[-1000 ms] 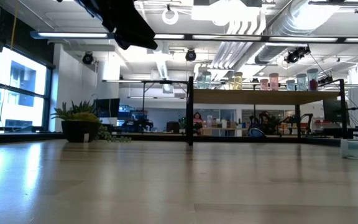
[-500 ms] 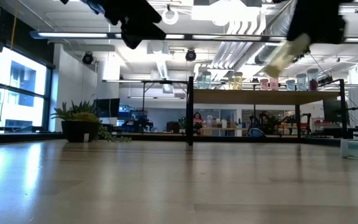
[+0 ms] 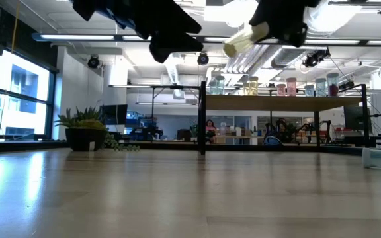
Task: Pick and place medicine bottles onto shelf by color
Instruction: Put the yellow pill bottle aligned with the other yellow pill bottles on the shelf
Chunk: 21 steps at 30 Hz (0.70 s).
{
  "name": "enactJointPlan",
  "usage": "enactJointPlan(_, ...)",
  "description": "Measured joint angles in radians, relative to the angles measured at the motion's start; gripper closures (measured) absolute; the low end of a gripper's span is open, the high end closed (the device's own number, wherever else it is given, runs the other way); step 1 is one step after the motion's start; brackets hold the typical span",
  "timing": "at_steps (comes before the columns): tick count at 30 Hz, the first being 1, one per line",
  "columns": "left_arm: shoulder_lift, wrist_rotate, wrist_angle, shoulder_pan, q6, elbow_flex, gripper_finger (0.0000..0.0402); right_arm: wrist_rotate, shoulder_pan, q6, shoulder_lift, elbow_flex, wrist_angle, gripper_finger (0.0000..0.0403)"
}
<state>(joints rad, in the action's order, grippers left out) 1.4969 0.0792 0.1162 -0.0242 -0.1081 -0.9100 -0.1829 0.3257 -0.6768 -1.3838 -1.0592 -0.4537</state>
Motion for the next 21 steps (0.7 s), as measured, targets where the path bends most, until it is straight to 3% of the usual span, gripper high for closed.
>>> enactJointPlan(11,0.073,0.066,0.184,0.0,-0.046,-0.001,0.0209,0.006,-0.073,0.093,0.0,0.0,0.078,0.0304)
enactJointPlan(21,0.089,0.064,0.181,-0.001,-0.064,0.0,0.0209,0.031,-0.084,0.109,0.0,0.0,0.147,0.0304)
